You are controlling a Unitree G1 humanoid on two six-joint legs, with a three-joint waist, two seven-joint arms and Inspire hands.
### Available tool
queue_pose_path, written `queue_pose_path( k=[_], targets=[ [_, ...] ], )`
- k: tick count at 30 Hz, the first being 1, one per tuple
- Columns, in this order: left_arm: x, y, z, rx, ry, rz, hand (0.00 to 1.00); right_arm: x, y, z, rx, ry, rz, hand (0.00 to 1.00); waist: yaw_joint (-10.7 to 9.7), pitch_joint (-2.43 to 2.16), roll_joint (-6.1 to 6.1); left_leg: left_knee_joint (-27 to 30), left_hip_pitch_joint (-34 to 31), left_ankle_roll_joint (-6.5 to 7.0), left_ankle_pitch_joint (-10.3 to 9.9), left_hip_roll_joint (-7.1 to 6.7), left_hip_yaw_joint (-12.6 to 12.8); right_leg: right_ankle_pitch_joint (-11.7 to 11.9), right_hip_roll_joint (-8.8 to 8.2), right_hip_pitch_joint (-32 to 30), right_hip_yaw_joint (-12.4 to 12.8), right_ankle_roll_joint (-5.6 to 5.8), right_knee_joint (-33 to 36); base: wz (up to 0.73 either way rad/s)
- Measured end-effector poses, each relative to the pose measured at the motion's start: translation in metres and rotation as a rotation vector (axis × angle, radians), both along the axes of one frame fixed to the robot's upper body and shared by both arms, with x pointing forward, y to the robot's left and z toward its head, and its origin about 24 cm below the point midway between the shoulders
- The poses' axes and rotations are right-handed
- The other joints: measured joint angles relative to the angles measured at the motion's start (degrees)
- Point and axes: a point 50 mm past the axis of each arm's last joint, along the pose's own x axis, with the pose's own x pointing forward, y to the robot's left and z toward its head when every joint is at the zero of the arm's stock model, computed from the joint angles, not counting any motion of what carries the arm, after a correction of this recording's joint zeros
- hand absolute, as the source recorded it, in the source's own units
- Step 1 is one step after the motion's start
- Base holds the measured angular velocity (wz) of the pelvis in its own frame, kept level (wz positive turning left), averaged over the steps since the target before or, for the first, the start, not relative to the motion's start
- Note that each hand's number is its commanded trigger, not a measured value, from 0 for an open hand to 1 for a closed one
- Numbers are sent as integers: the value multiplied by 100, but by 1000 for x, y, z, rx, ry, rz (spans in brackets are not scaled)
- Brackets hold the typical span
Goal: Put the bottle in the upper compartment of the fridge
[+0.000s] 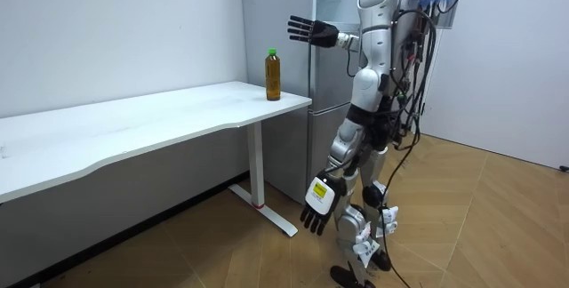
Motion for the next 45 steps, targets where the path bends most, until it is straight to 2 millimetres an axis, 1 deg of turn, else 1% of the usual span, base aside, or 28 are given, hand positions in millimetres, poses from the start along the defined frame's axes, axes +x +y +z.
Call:
queue_pose_path(
  k=[2, 4, 7, 11, 15, 19, 21, 27, 30, 31, 32, 33, 36, 38, 40, 42, 45],
  targets=[
    [0, -1, 0, 6, 3, -5, 0, 2, 3, -1, 13, 4, -3, 0, 0, 1, 1, 0, 19, 0, 0, 0, -7, 0, 0, 33, -8, 0, -23, 2],
    [1, -2, -1, 9, 4, -11, 0, 5, 7, -6, 28, 28, -9, 0, -7, 3, 7, -1, 40, -1, 0, -4, -28, 7, 4, 103, -28, 0, -101, 6],
    [1, -2, -1, 9, 5, -15, 0, 7, 7, -9, 33, 45, -15, 0, 2, 10, 16, 1, 46, -1, 0, -4, -60, 8, 3, 128, -74, 0, -104, 8],
    [3, -3, -1, 8, 3, -29, 0, 16, 10, -16, 68, 76, -62, 0, 27, 25, 40, -1, 53, -3, 0, -4, -65, 7, 6, 142, -77, 0, -110, 0],
    [6, -4, 0, 9, -8, -47, 0, 20, 12, -23, 82, 105, -105, 0, 150, 31, 48, 0, 15, -3, 0, -7, -87, 7, 3, 114, -89, 0, -110, 2],
    [9, -6, 0, 11, -16, -56, 0, 27, 12, -31, 92, 150, -164, 0, 158, 28, 45, 9, -45, -1, 2, -34, -168, 8, -6, 116, -127, 1, -163, 11],
    [4, -6, -1, 12, -1, -61, 0, 28, 12, -34, 94, 167, -186, 0, 177, 32, 52, 9, -43, -1, 2, -37, -179, 9, -8, 137, -163, 3, -181, 7],
    [4, -8, -1, 10, 6, -73, 0, 31, 6, -45, 131, 226, -270, 0, 234, 50, 84, 0, -55, -1, 2, -39, -259, 9, -12, 150, -244, 4, -183, 7],
    [4, -8, -1, 8, 7, -74, 0, 32, 3, -52, 130, 252, -317, 0, 281, 46, 98, -1, -58, -1, 2, -41, -324, 9, -11, 165, -258, 4, -181, 10],
    [3, -8, -1, 6, 9, -73, 0, 32, 2, -53, 131, 258, -334, 0, 298, 52, 108, 0, -59, -1, 2, -41, -326, 9, -11, 166, -264, 4, -182, 7],
    [3, -9, -1, 5, 11, -73, 0, 32, 1, -54, 132, 259, -341, 0, 301, 55, 114, 1, -60, -1, 3, -41, -330, 9, -12, 168, -295, 4, -182, 6],
    [1, -9, -1, 3, 15, -72, 0, 33, 1, -55, 132, 261, -350, 0, 299, 53, 128, 9, -67, -1, 2, -44, -350, 9, -24, 177, -395, 4, -181, 8],
    [-2, -11, -2, -12, 24, -70, 0, 38, -1, -58, 124, 273, -377, 0, 301, 49, 138, 25, -74, 0, 3, -53, -362, 8, -38, 185, -421, 6, -180, 7],
    [-3, -12, -2, -22, 28, -74, 0, 41, -2, -60, 114, 278, -385, 0, 298, 47, 146, 25, -78, 0, 5, -67, -415, 6, -48, 203, -459, 9, -181, 13],
    [-2, -12, -2, -19, 31, -91, 0, 41, -5, -67, 105, 302, -400, 0, 315, 45, 144, 31, -49, 3, 9, -89, -497, -12, -71, 270, -562, 38, -180, 20],
    [-3, -13, -3, -23, 37, -107, 0, 41, -6, -73, 96, 322, -403, 0, 332, 37, 138, 33, -39, 7, 11, -113, -517, -41, -96, 297, -573, 79, -179, 12],
    [-3, -16, -3, -27, 41, -125, 0, 41, -7, -78, 82, 338, -403, 0, 387, 38, 136, 32, -42, 23, 23, -140, -547, -55, -115, 307, -580, 93, -175, 6]
  ],
)
